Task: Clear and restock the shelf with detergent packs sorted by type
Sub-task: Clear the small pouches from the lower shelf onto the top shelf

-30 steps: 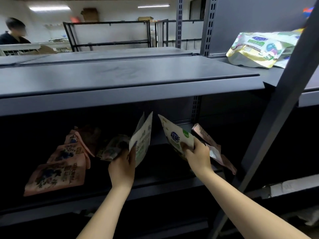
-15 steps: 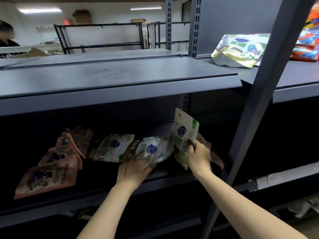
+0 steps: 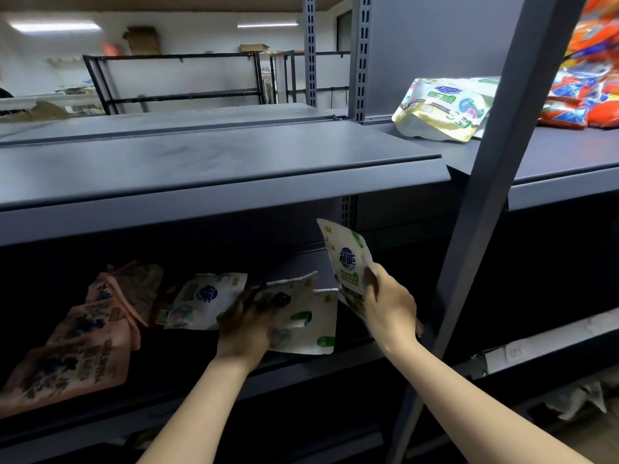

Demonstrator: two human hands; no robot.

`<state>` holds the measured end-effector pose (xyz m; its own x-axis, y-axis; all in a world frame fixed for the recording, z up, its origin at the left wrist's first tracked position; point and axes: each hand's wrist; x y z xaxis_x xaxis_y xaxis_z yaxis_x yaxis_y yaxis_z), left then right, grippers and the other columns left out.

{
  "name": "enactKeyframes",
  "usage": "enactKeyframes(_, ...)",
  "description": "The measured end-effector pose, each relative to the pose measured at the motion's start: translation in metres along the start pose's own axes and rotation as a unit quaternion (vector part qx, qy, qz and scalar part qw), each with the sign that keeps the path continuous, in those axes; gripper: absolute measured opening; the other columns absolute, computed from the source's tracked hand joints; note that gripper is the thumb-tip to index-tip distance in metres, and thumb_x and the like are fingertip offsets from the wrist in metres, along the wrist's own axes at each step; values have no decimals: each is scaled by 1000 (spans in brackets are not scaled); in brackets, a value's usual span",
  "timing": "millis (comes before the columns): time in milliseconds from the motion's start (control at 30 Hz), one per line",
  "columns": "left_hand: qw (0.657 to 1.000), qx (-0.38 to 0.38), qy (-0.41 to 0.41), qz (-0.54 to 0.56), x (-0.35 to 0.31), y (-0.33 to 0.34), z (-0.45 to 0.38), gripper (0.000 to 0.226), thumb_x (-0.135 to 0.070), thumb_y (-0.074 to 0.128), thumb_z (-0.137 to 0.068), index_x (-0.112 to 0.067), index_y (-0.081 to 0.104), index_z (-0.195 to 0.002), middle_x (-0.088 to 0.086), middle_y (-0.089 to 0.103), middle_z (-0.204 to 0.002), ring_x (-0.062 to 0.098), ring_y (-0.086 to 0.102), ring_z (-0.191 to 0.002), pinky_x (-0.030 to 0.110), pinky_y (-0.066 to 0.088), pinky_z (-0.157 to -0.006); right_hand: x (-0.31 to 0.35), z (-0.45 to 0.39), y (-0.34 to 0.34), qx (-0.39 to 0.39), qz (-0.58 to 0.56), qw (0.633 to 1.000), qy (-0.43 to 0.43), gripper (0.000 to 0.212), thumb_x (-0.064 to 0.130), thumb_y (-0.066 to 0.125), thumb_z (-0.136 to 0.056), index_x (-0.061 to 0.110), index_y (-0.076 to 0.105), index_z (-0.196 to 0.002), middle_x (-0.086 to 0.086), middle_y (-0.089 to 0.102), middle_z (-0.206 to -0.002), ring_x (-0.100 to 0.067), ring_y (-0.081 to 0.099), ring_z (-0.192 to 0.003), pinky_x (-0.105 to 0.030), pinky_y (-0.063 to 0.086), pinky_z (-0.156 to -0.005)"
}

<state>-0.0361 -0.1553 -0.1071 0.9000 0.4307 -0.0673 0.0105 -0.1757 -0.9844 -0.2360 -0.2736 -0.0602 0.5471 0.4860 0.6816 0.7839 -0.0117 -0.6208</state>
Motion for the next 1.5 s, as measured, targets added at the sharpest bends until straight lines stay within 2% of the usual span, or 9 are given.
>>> enactKeyframes(100, 996, -80, -33, 2, -5, -9, 2, 57, -16, 66, -84, -21, 48, -138, 14, 62, -118, 29, 63, -98, 34, 53, -70, -1, 1, -5, -23, -20, 999, -17, 26, 25, 34, -100, 25, 56, -114, 6, 65, -85, -15, 62, -73, -26, 42, -53)
enactKeyframes(200, 974, -222, -44, 5, -11, -22, 8, 41, 6, 76, -67, -2, 68, -106, 18, 62, -61, 29, 58, -44, 26, 43, -35, -3, 4, -11, -85, -7, 995, -54, 24, 25, 37, -100, 19, 58, -111, 1, 65, -77, -22, 62, -64, -32, 44, -52)
enactKeyframes(367, 936, -344, -15, 67, -45, -59, 30, 35, -14, 41, -79, 3, 70, -90, 17, 67, -69, 32, 63, -50, 29, 47, -40, 0, 19, -36, -231, 19, 969, -86, 26, 25, 44, -95, 9, 65, -100, -6, 65, -64, -33, 60, -53, -27, 33, -49)
enactKeyframes(567, 898, -427, 2, 102, -109, -106, 67, 21, -8, 48, -84, -1, 68, -87, 7, 69, -69, 24, 66, -54, 21, 42, -44, -4, 37, -103, -323, 40, 938, -120, 25, 27, 45, -89, 12, 53, -70, 1, 46, -45, -28, 45, -35, -17, 22, -43)
enactKeyframes(700, 894, -433, 23, 115, -154, -144, 84, 14, -8, 51, -81, -2, 65, -81, 4, 61, -57, 25, 57, -41, 18, 27, -47, -16, 34, -157, -383, 3, 910, -158, 33, 30, 45, -90, 9, 54, -66, -3, 51, -47, -26, 47, -35, -24, 37, -38)
enactKeyframes(867, 937, -313, 12, 153, -217, -196, 95, 12, -12, 51, -89, -13, 61, -95, 8, 67, -71, 41, 60, -67, 31, 32, -54, -26, 10, -223, -430, -101, 886, -141, 34, 33, 49, -87, 5, 67, -81, -7, 66, -63, -24, 61, -51, -33, 51, -46)
enactKeyframes(1000, 904, -369, 76, 204, -261, -225, 91, 8, -15, 51, -89, -15, 59, -88, 6, 59, -62, 41, 56, -66, 42, 46, -59, -40, -26, -266, -445, -171, 874, -92, 38, 38, 50, -87, 6, 69, -90, -1, 65, -72, -26, 66, -64, -38, 55, -57)
enactKeyframes(1200, 853, -463, 95, 221, -333, -244, 39, 8, -11, 55, -89, -11, 63, -92, 9, 60, -58, 40, 55, -58, 39, 46, -54, -67, -98, -323, -460, -197, 859, -106, 31, 24, 49, -94, -2, 65, -103, -15, 71, -94, -23, 63, -81, -8, 34, -62)
enactKeyframes(1500, 808, -569, 14, 153, -411, -252, -59, 10, -9, 55, -91, -5, 63, -97, 18, 62, -61, 43, 57, -55, 32, 32, -54, -88, -241, -353, -428, -152, 881, -135, 33, 26, 36, -103, 6, 53, -124, -20, 68, -99, -41, 61, -88, -34, 31, -63)
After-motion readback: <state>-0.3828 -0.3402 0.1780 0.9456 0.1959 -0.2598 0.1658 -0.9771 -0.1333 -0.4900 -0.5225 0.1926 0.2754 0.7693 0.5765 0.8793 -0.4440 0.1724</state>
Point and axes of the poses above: each hand's wrist, its own z-axis away from the middle knuckle, its own y-axis out of the palm, x = y × z
